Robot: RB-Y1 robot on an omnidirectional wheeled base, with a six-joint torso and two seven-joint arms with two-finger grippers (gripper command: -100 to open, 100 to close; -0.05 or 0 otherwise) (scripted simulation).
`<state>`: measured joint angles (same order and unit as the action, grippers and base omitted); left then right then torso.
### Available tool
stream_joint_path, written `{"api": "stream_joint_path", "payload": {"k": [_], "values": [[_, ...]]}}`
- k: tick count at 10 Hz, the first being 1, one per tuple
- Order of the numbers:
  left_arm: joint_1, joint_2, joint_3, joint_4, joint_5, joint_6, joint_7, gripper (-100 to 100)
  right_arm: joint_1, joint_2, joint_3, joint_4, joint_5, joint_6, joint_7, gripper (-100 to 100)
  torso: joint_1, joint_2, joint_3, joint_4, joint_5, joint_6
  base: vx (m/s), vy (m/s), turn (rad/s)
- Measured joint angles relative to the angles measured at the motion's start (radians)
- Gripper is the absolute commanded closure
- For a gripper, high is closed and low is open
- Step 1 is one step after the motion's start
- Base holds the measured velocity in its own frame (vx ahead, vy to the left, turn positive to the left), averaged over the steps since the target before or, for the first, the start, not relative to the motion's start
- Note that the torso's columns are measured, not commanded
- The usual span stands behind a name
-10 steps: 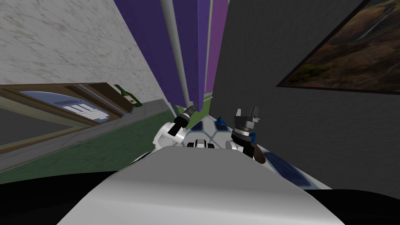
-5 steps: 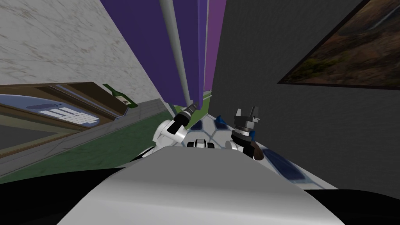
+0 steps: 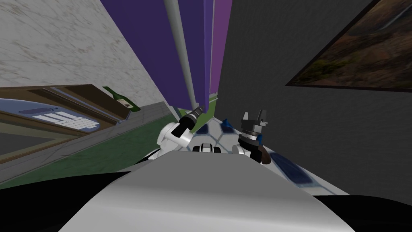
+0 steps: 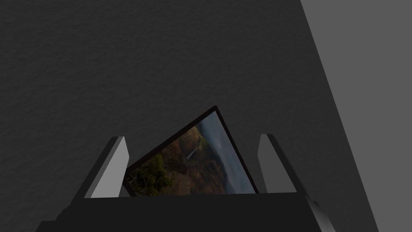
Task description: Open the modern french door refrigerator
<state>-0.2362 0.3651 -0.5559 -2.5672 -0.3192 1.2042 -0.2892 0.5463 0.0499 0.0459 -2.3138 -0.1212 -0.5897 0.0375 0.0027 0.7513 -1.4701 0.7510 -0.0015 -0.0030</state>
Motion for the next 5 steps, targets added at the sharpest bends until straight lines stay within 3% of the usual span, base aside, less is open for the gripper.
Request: {"api": "stream_joint_path", "payload": {"k": [5], "values": [[0.010,0.002,-0.002,0.010,0.003,0.009,0.003,0,0.000,0.000,0.000,0.000,0.000,0.000,0.000,0,-0.006,-0.011,-0.005,-0.011,0.000,0.004,0.000,0.004,0.004]]}}
